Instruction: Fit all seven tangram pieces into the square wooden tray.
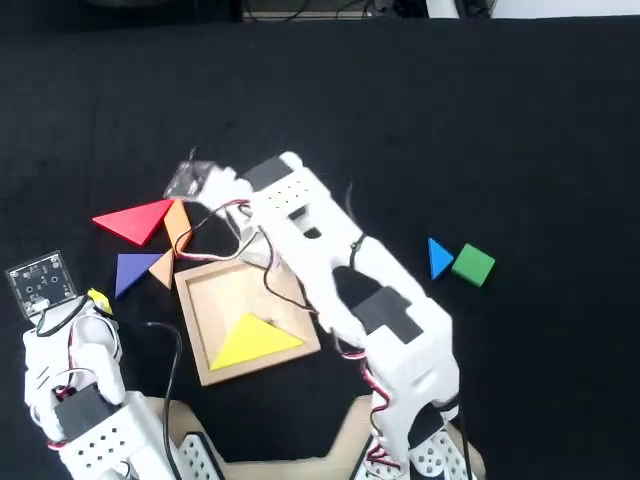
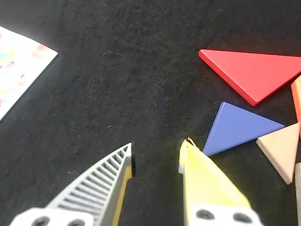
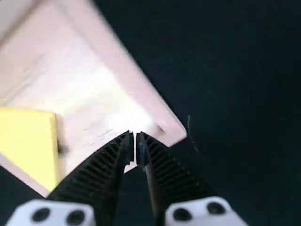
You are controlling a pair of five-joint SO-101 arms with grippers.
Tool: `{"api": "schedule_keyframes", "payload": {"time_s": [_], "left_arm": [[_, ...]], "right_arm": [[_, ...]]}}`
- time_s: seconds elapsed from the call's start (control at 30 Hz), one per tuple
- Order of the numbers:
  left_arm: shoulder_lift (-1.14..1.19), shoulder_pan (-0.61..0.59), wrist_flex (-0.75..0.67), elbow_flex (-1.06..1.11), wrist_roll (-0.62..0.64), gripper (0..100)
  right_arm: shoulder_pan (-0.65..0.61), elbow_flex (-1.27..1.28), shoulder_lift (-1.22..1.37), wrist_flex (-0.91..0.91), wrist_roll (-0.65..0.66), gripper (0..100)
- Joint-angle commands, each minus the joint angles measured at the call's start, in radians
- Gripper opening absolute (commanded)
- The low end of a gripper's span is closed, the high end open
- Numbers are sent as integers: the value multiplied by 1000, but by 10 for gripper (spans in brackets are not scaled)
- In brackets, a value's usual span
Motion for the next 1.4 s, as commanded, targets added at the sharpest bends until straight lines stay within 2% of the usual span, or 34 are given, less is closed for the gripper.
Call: {"api": "schedule_keyframes", "payload": {"time_s": [0.0,0.1,0.23,0.5,0.67,0.87,1.1,1.23,1.37], "left_arm": [[-9,10,-23,-5,-11,170],[-9,10,-23,-5,-11,170],[-9,10,-23,-5,-11,170],[-9,10,-23,-4,-11,170],[-9,10,-23,-4,-11,170],[-9,10,-21,-4,-11,170],[-9,10,-23,-4,-11,170],[-9,10,-21,-4,-11,170],[-9,10,-21,-4,-11,170]], "right_arm": [[18,-10,-56,5,-221,46],[15,38,-51,-5,-387,142],[21,97,-28,-86,-417,234],[43,131,13,-138,-400,165],[77,124,13,-150,-379,9],[235,120,15,-232,-376,10],[404,105,13,-238,-387,11],[460,113,13,-265,-493,11],[465,117,13,-270,-591,11]]}}
